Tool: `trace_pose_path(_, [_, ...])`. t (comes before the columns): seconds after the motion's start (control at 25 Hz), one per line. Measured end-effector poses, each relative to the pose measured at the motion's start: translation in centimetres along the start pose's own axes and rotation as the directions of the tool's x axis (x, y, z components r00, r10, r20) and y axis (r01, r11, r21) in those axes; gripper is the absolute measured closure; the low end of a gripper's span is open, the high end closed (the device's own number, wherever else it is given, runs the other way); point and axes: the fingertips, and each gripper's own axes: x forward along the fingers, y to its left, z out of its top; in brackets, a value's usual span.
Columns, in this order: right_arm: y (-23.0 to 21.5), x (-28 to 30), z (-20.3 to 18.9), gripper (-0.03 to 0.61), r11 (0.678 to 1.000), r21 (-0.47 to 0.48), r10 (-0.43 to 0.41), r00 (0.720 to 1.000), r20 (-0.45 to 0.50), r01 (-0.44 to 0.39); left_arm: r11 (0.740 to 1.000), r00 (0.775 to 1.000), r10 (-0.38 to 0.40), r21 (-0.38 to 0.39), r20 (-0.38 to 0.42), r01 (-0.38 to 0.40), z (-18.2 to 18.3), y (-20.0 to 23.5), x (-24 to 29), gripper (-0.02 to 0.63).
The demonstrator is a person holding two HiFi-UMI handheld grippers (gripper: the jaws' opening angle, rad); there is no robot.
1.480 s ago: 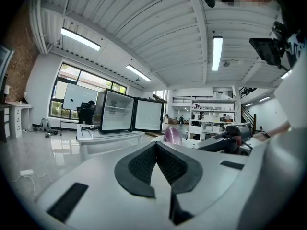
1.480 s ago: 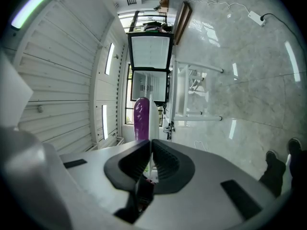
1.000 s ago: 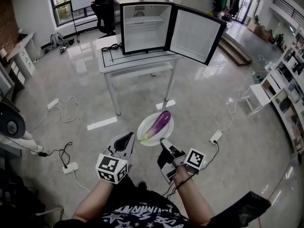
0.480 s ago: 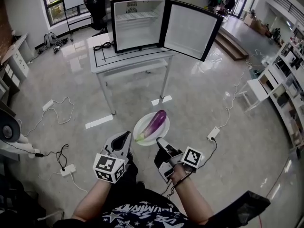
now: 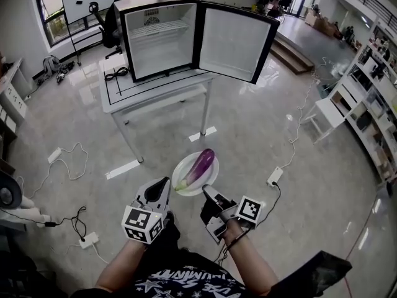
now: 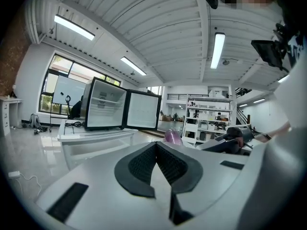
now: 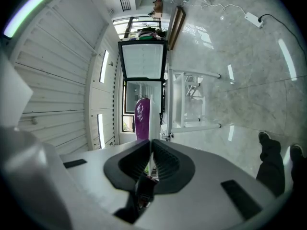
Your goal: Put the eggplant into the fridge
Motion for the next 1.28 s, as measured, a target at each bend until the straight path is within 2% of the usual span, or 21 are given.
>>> trace_pose_path(0.48, [0.7,6.6,5.5,0.555,1.000,-0.003,-0.030,0.999,0.044,0.030,0.998,0.998,-0.058,-0.005,-0.013,0.058,3.1,5.6,8.0,0.604])
trace_pose_path(0.76, [1.5,14.1,7.7,0.555,0.999,-0.013,-0.038,0.998,0.051,0.038,0.998,0.999,-0.054,-0.017,-0.001,0.054,4.8,12.8,11.2,0.604])
trace_pose_path(0.96, [1.5,19.5,10.0,0.555,0.999,0.005,-0.038,0.995,0.092,0.037,0.998,0.999,-0.052,-0.036,0.009,0.053,5.7,18.4,14.0,0.604])
trace_pose_path(1.28, [1.3,24.6,11.9,0.555,0.999,0.001,-0.040,0.993,0.112,0.040,0.997,0.998,-0.057,-0.056,0.010,0.058,6.0,23.3,16.7,0.604])
